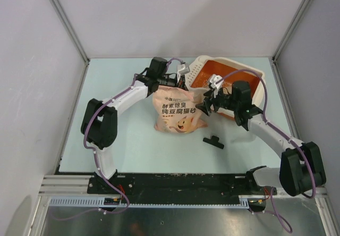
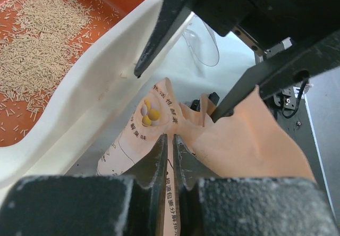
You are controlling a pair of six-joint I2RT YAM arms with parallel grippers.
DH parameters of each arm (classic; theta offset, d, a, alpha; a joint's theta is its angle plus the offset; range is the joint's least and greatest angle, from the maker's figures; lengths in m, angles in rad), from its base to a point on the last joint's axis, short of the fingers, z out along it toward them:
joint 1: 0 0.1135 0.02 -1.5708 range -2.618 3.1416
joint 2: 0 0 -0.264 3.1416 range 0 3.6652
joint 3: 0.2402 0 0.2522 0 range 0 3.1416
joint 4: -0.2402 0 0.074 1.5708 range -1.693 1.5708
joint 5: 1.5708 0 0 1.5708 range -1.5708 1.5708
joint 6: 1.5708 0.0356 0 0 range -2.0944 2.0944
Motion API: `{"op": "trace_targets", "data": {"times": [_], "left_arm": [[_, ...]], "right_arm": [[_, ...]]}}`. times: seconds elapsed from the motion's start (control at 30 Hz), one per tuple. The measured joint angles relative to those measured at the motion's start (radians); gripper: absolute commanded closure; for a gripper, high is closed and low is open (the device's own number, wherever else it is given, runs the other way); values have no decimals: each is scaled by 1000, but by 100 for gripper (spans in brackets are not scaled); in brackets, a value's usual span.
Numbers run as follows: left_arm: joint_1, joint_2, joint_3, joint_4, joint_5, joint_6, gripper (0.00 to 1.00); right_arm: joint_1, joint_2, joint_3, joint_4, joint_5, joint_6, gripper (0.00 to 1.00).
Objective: Fill the litter box with clean litter
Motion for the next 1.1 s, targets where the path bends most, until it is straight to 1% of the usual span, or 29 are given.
{"op": "trace_targets", "data": {"times": [0.17,0.33,0.63,0.8,0.87,1.1], "left_arm": [[0,0,0,0,6,-7,89],[0,0,0,0,8,-10,89],[0,0,6,0,27,-39,91],[1,2,11,-1,40,-64,91],[1,3,11,-1,48,-74,92],[13,8,12,-1,54,-97,92]], "right_arm": [[-56,62,32,-3,-122,43,25],[-67,89,49,-2,-208,60,25],[-77,140,61,19,-336,55,28],[-84,176,62,67,-385,62,29],[-84,192,62,97,-409,84,31],[-76,259,63,245,-480,246,39]]}}
